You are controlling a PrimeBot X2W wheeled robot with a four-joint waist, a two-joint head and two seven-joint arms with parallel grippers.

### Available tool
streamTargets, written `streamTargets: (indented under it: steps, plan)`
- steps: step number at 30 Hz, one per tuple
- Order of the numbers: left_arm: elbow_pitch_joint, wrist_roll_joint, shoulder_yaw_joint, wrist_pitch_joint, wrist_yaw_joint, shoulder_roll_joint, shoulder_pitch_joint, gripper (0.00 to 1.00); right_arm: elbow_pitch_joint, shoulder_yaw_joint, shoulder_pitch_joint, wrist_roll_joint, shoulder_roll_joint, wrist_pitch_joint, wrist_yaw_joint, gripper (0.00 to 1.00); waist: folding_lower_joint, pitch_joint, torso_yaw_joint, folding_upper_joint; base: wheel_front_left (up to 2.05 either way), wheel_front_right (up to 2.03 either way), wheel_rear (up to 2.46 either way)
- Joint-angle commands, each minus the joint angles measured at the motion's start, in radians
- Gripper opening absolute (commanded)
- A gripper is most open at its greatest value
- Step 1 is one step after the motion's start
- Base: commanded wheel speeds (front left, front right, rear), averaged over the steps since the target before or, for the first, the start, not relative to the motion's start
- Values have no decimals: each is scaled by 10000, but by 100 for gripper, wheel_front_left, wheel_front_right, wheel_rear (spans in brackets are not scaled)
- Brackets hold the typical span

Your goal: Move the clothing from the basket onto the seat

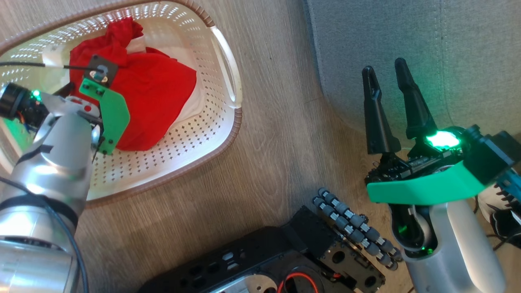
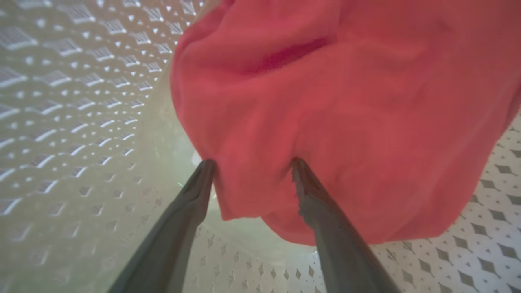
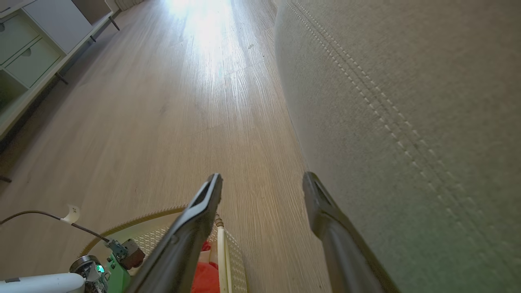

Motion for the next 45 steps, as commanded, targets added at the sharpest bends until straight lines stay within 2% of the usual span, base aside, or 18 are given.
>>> streamTargets:
  steps: [1,9,13,14,15,16,17,18,24,32,40,45]
  plan:
    - [-86,49,65,112,-51,236,-21,100,-385,190,429,55,-32,-65,0,100,0,48,-16,1,0,0,0]
    - [-77,88,-263,364,-209,61,-437,100,-905,119,730,77,-32,-65,0,100,0,355,45,1,0,0,0]
    - [-76,-25,-310,365,-424,-36,-517,100,-1097,137,820,-36,-32,-65,0,100,0,473,157,1,0,0,0]
    - [-75,-54,-324,398,-499,-58,-524,88,-1126,140,830,-62,-32,-65,0,100,0,495,184,1,0,0,0]
    - [-75,-90,-333,435,-585,-83,-529,56,-1151,140,836,-81,-32,-65,0,100,0,516,208,1,0,0,0]
    - [-75,-144,-326,458,-676,-113,-534,38,-1167,139,837,-91,-32,-65,0,100,0,536,227,1,0,0,0]
    - [-75,-196,-319,457,-761,-138,-541,9,-1180,139,833,-96,-32,-65,0,100,0,551,242,1,0,0,0]
    - [-75,-234,-322,444,-827,-152,-548,0,-1189,142,825,-102,-32,-65,0,100,0,560,253,1,0,0,0]
    - [-74,-381,-389,365,-1057,-132,-534,0,-1183,131,734,-99,-32,-65,0,100,0,542,272,1,0,0,0]
    - [-74,-649,-346,322,-1134,-51,-351,0,-1046,200,352,-145,-32,-65,0,100,0,227,209,1,0,0,0]
    - [-73,-1074,-187,-263,-1042,-83,318,0,-582,355,-273,90,-32,-65,0,100,0,-555,87,1,0,0,0]
    - [-73,-1805,349,-900,-986,-319,1002,0,-66,368,-618,61,-32,-65,0,100,0,-1592,187,1,0,0,0]
